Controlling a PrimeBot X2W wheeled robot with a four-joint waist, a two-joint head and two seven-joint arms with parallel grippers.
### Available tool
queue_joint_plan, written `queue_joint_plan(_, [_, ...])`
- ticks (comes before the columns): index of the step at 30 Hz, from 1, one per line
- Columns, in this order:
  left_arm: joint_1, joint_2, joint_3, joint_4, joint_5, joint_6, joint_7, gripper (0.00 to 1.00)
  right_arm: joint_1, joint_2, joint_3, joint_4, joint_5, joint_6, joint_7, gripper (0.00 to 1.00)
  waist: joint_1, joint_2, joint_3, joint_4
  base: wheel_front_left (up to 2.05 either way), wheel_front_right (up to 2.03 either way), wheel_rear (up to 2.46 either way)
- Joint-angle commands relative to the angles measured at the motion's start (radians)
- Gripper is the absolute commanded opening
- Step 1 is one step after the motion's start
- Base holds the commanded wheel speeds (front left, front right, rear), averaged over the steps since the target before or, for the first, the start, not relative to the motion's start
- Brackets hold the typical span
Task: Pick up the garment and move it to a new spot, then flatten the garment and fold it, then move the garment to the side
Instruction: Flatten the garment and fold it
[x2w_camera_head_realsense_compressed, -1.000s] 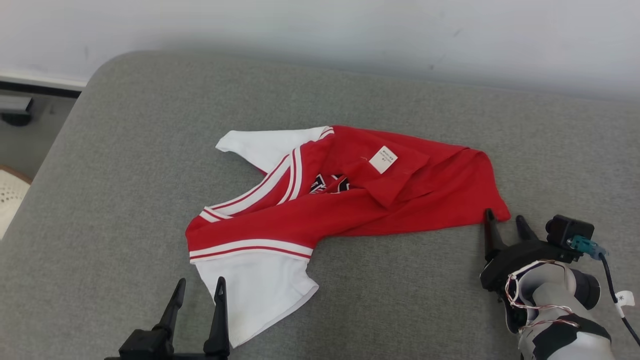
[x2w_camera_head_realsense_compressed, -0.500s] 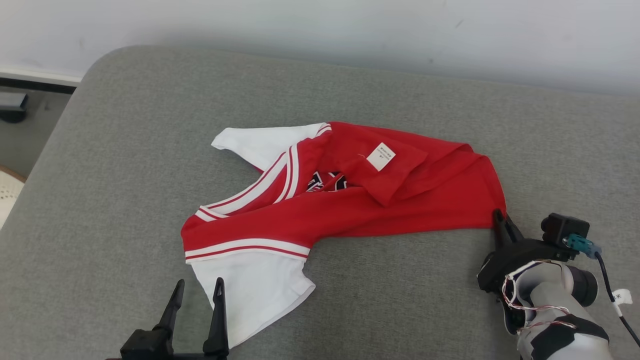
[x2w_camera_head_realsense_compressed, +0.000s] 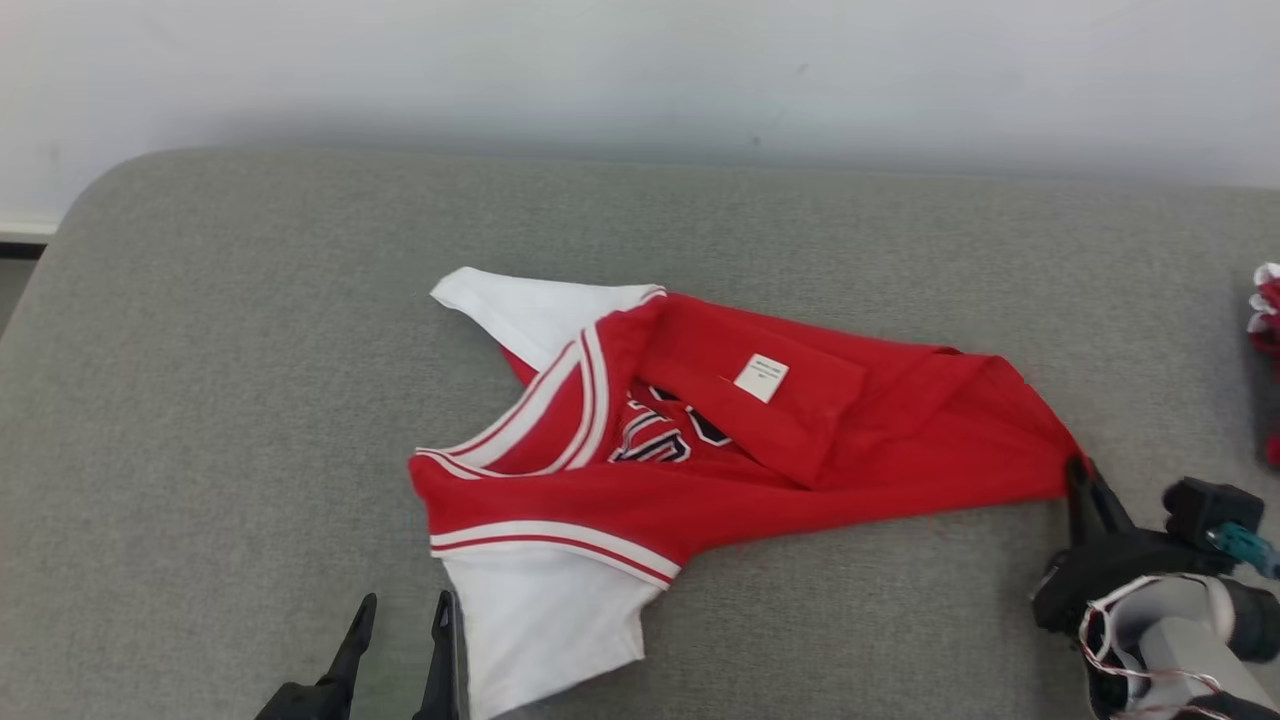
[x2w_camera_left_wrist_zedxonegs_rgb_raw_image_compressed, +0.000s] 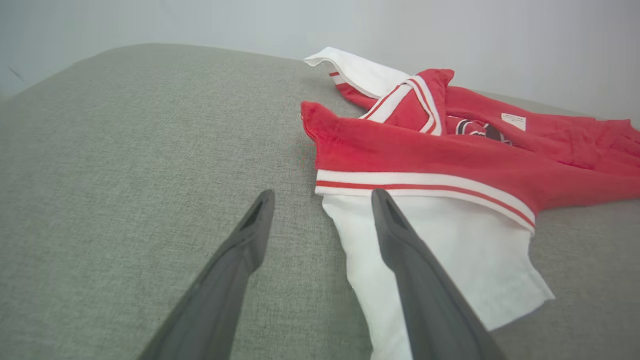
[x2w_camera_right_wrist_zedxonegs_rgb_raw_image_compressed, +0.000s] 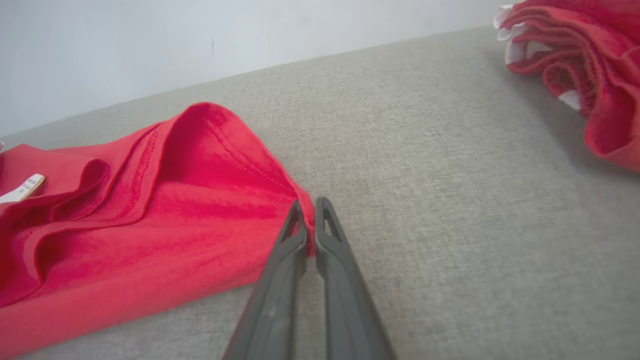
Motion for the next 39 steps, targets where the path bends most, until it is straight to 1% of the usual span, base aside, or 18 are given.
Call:
queue_joint_plan(1, [0.014, 0.001, 0.000, 0.006, 0.001, -0.001, -0.004, 1.00, 0.025, -0.017, -0.010, -0.011, 0.009, -0.003, -0.001, 0.00, -0.0001, -0.0001, -0.015, -0.023, 0.00, 0.00, 0.00])
queue_joint_plan(4, [0.019, 0.000, -0.003, 0.016, -0.003, -0.002, -0.004, 1.00, 0.075, -0.034, -0.034, -0.041, 0.015, -0.003, -0.001, 0.00, -0.0001, -0.0001, -0.026, -0.036, 0.00, 0.00, 0.00])
queue_joint_plan(7, [0.021, -0.003, -0.006, 0.022, -0.008, 0.002, -0.004, 1.00, 0.131, -0.037, -0.060, -0.070, 0.016, -0.003, 0.000, 0.00, -0.0001, -0.0001, -0.034, -0.046, 0.00, 0.00, 0.00])
queue_joint_plan(13, [0.034, -0.005, -0.012, 0.030, -0.020, -0.001, -0.001, 1.00, 0.242, -0.011, -0.076, -0.141, 0.009, -0.003, -0.001, 0.00, -0.0001, -0.0001, -0.045, -0.065, 0.00, 0.00, 0.00])
queue_joint_plan(19, [0.045, 0.002, -0.018, 0.018, -0.024, -0.006, 0.001, 1.00, 0.288, 0.019, -0.080, -0.188, 0.000, -0.003, 0.000, 0.00, -0.0001, -0.0001, -0.054, -0.090, 0.00, 0.00, 0.00])
queue_joint_plan(20, [0.048, 0.003, -0.021, 0.016, -0.024, -0.007, 0.003, 1.00, 0.293, 0.019, -0.083, -0.201, -0.006, -0.003, -0.001, 0.75, -0.0001, -0.0001, -0.056, -0.093, 0.00, 0.00, 0.00])
queue_joint_plan(21, [0.053, 0.004, -0.023, 0.015, -0.023, -0.006, 0.006, 1.00, 0.298, 0.022, -0.084, -0.219, -0.010, -0.003, -0.001, 1.00, -0.0001, -0.0001, -0.059, -0.097, 0.00, 0.00, 0.00])
queue_joint_plan(25, [0.063, 0.004, -0.026, 0.008, -0.021, 0.002, 0.006, 1.00, 0.348, 0.046, -0.123, -0.314, -0.033, -0.003, 0.000, 1.00, -0.0001, -0.0001, -0.069, -0.114, 0.00, 0.00, 0.00])
queue_joint_plan(28, [0.078, 0.000, -0.029, 0.000, -0.022, 0.008, 0.005, 1.00, 0.400, 0.067, -0.140, -0.408, -0.061, -0.003, -0.001, 1.00, -0.0001, -0.0001, -0.075, -0.130, 0.00, 0.00, 0.00])
queue_joint_plan(33, [0.102, -0.008, -0.030, -0.011, -0.027, 0.015, 0.002, 1.00, 0.504, 0.098, -0.111, -0.549, -0.078, -0.003, -0.001, 1.00, -0.0001, -0.0001, -0.080, -0.155, 0.00, 0.00, 0.00])
queue_joint_plan(36, [0.118, -0.011, -0.037, -0.012, -0.031, 0.016, 0.006, 1.00, 0.545, 0.113, -0.097, -0.599, -0.075, -0.003, 0.000, 1.00, -0.0001, -0.0001, -0.081, -0.167, 0.00, 0.00, 0.00])
queue_joint_plan(39, [0.137, -0.013, -0.045, -0.007, -0.045, 0.014, 0.031, 1.00, 0.567, 0.123, -0.087, -0.619, -0.073, -0.003, -0.001, 1.00, -0.0001, -0.0001, -0.083, -0.174, 0.00, 0.00, 0.00])
